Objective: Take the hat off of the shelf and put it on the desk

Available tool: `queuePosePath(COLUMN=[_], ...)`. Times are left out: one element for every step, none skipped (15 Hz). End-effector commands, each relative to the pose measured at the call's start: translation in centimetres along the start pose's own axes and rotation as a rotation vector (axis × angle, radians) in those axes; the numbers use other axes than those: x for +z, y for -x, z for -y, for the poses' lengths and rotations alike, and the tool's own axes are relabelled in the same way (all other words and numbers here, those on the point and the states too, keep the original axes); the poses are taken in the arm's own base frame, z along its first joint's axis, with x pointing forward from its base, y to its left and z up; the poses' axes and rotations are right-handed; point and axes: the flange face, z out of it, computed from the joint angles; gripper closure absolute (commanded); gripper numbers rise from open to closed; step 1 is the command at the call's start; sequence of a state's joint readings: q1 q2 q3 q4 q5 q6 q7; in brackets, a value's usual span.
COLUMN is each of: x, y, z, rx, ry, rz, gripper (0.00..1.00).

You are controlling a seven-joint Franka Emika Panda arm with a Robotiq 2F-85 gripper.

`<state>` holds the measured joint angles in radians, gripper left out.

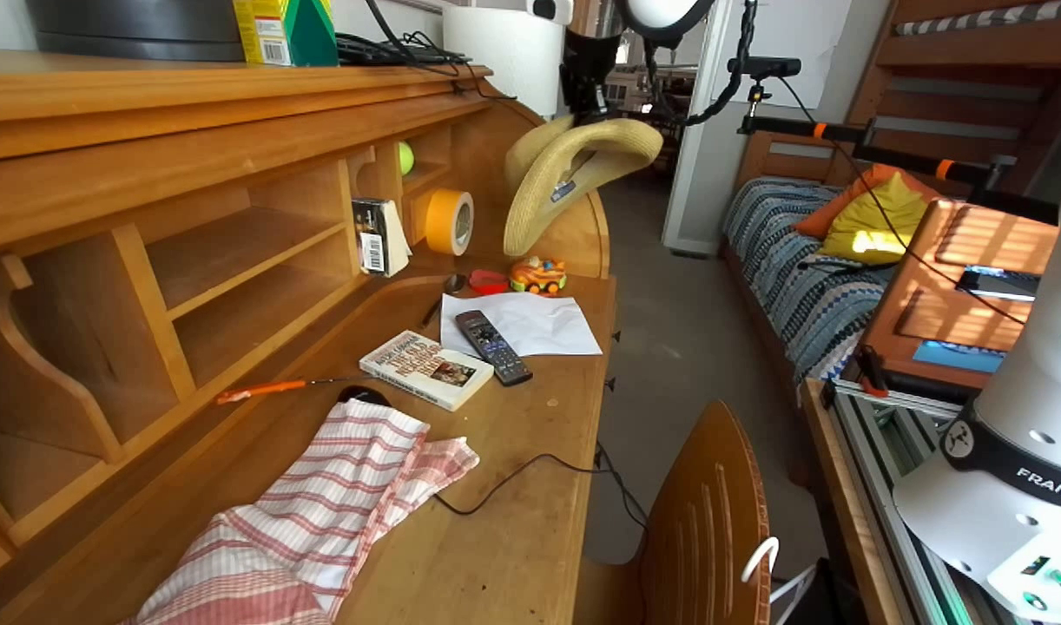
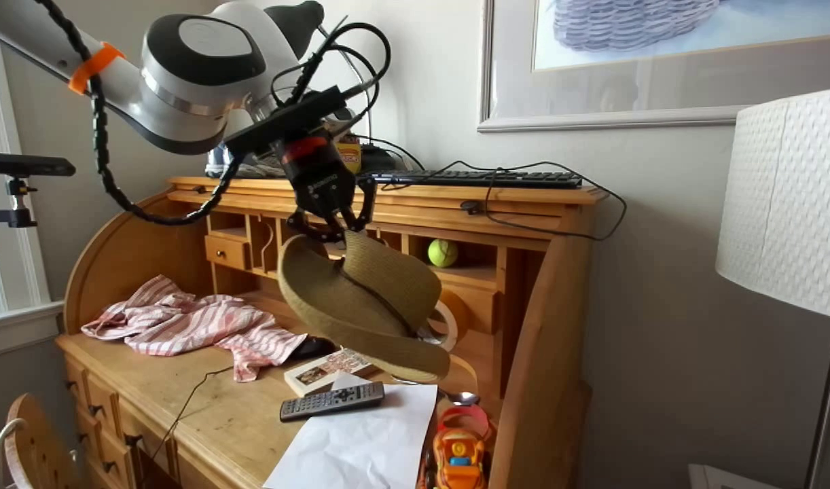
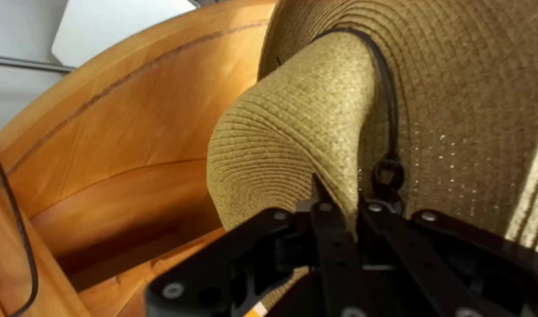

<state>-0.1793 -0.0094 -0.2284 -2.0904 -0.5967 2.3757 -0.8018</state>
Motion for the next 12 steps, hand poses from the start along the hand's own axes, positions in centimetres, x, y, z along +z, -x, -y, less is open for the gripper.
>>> queuePosePath(x=[-0.5,-0.9,-1.3,-1.7,-2.3,-3.0,-3.9,-5.1,-3.5,-4.2,-4.6,-4.9], y=[-4.4,-5.5,-6.4,-7.3,-8.2,-9.0,-9.0,-8.5,-9.0,-9.0,-8.9,-8.8], z=[-1.2,-1.0,-1.0,-0.9,-0.7,-0.4,-0.9,-1.8,-0.4,-0.9,-1.3,-1.6], rx=[-0.149,-0.187,-0.217,-0.25,-0.285,-0.328,-0.326,-0.301,-0.294,-0.294,-0.293,-0.292], ry=[0.068,0.045,0.038,0.02,0.0,-0.022,-0.034,-0.033,-0.019,-0.018,-0.018,-0.016], rz=[-0.08,-0.135,-0.181,-0.226,-0.273,-0.309,-0.341,-0.378,-0.327,-0.35,-0.36,-0.363], gripper=[0.98,0.98,0.98,0.98,0.98,0.98,0.98,0.98,0.93,0.93,0.93,0.93])
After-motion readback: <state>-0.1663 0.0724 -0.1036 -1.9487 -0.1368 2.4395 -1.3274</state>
